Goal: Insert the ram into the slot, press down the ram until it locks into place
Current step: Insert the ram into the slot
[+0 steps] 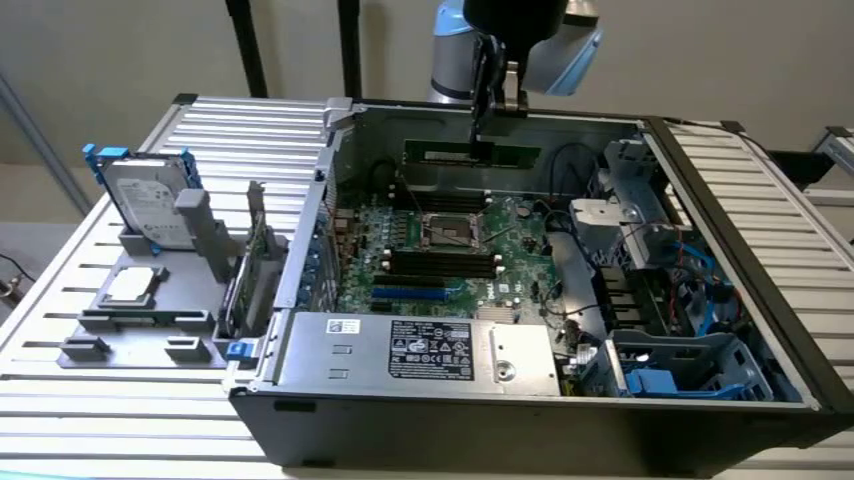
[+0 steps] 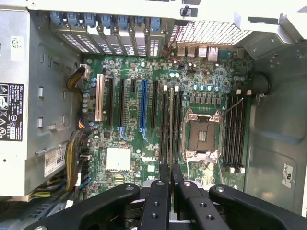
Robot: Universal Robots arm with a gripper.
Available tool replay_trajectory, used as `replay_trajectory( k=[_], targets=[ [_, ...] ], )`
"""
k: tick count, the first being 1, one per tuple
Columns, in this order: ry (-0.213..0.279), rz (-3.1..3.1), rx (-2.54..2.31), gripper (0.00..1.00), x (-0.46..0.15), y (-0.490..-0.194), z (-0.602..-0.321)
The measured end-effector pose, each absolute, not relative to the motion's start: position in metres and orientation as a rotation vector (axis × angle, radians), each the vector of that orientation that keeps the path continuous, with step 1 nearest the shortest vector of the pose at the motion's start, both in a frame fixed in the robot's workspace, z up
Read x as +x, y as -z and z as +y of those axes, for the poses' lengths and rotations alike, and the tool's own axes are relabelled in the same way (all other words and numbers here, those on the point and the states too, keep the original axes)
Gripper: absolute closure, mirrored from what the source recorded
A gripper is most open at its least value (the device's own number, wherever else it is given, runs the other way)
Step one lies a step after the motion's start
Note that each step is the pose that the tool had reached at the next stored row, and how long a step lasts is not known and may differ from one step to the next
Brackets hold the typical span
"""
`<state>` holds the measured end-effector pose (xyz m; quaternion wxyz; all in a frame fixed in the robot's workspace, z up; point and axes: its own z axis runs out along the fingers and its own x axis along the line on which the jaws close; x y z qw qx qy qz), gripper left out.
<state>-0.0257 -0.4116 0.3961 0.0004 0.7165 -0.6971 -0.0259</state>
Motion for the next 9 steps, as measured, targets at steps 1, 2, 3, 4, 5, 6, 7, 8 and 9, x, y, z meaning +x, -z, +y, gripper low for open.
replay_trajectory(
  k=[1, 2, 3, 4, 5, 6, 7, 8, 9],
  targets=[
    [0.078, -2.19, 2.252, 0.87, -0.026, -0.395, -0.412],
    [0.074, -2.191, 2.253, 0.87, -0.027, -0.394, -0.412],
    [0.073, -2.191, 2.253, 0.87, -0.027, -0.392, -0.412],
    [0.072, -2.191, 2.253, 0.87, -0.027, -0.39, -0.412],
    [0.072, -2.191, 2.253, 0.87, -0.027, -0.388, -0.412],
    [0.072, -2.191, 2.253, 0.87, -0.027, -0.387, -0.412],
    [0.072, -2.191, 2.253, 0.87, -0.027, -0.385, -0.412],
    [0.072, -2.191, 2.253, 0.87, -0.027, -0.383, -0.412],
    [0.072, -2.191, 2.253, 0.87, -0.027, -0.381, -0.412]
  ],
)
